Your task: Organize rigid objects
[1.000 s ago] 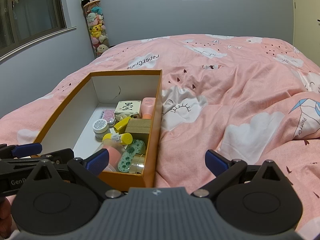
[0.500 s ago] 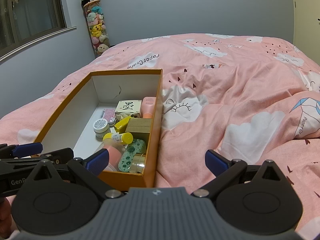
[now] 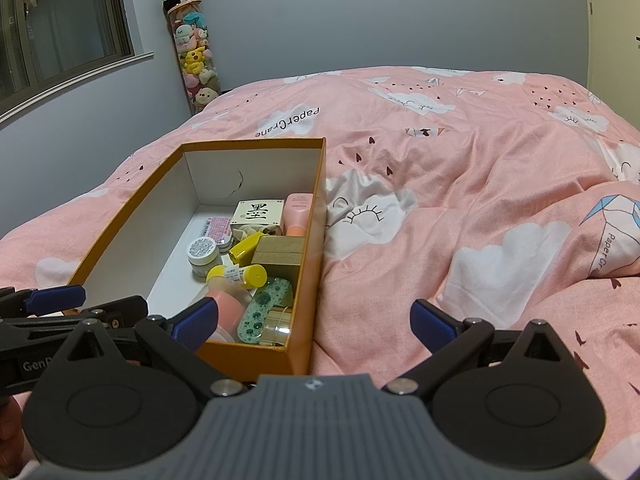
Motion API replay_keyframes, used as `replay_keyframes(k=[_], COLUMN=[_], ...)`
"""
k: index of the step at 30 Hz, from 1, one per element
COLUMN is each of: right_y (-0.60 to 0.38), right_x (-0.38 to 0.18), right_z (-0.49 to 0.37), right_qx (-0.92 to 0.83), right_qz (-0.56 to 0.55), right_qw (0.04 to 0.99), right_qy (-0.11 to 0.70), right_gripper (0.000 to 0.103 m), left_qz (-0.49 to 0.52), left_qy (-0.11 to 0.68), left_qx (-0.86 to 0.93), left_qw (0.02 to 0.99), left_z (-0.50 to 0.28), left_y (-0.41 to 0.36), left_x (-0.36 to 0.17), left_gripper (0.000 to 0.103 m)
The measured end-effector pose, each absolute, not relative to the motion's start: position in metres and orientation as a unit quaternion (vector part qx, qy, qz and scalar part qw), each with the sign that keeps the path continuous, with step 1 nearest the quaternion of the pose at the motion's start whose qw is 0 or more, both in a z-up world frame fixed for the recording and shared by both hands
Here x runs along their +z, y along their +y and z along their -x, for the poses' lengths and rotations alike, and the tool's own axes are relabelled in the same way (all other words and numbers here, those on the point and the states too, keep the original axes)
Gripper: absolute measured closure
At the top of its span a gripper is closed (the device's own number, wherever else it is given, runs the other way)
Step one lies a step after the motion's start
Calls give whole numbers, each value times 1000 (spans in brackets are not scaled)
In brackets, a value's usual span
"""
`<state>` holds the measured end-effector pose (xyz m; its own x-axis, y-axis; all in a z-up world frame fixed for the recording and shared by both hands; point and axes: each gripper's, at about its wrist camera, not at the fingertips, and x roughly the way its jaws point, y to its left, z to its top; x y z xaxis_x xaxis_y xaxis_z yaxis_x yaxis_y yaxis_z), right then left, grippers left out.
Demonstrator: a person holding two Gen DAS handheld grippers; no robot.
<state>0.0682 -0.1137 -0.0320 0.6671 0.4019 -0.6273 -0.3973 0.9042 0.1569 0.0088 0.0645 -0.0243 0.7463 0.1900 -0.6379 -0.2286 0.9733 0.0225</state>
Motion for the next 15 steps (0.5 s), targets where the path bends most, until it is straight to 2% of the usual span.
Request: replay_keyframes(k=[15], right_y=[-109], right_x=[-34], right_z=[-65], right_qx=[220], right_qz=[-5], right_qw=[912], right_qy=[347], right_gripper=[3], left_qz=[26], left_qy=[336], left_qx=[110], left_qw=[935], left_z=[-8], left_y=[66], left_x=[-25], left_gripper=[15])
